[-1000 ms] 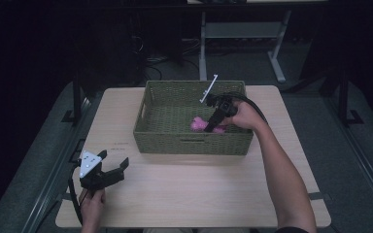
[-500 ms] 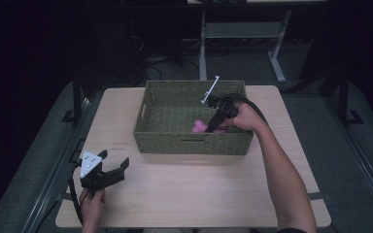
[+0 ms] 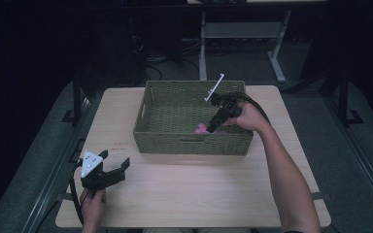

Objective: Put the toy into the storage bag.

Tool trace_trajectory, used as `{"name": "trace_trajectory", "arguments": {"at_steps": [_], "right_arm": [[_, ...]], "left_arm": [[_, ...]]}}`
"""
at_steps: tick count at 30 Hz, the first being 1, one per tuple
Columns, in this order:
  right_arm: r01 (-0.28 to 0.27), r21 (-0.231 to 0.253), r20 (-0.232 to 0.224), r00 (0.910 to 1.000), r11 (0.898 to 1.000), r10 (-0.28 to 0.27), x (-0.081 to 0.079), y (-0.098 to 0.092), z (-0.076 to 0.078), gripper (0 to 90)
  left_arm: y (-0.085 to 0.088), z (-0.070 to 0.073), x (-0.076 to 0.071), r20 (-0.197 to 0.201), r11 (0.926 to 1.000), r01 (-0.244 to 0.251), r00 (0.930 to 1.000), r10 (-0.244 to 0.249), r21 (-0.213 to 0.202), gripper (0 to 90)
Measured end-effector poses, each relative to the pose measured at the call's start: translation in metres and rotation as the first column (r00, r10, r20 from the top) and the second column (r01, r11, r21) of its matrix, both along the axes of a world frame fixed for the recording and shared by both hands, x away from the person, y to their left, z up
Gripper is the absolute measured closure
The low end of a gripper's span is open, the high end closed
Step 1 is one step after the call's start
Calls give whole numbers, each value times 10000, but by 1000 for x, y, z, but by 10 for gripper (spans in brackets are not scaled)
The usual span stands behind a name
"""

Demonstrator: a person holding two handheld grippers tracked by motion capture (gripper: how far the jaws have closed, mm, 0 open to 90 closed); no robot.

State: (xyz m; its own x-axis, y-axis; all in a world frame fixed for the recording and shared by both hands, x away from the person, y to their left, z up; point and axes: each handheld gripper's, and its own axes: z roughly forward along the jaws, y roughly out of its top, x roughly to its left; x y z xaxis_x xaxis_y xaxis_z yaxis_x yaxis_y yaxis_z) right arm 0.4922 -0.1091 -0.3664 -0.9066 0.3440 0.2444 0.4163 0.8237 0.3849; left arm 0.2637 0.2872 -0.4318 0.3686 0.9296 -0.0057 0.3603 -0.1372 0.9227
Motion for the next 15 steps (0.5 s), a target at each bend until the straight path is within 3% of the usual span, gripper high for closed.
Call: {"name": "trace_trajectory", "arguments": {"at_steps": [15], "right_arm": [[292,366,383,9988,9989,-306,-8,-7,18,403]], "left_arm": [[0,0,-1,28,10000,-22,10000,22,-28,137]]}}
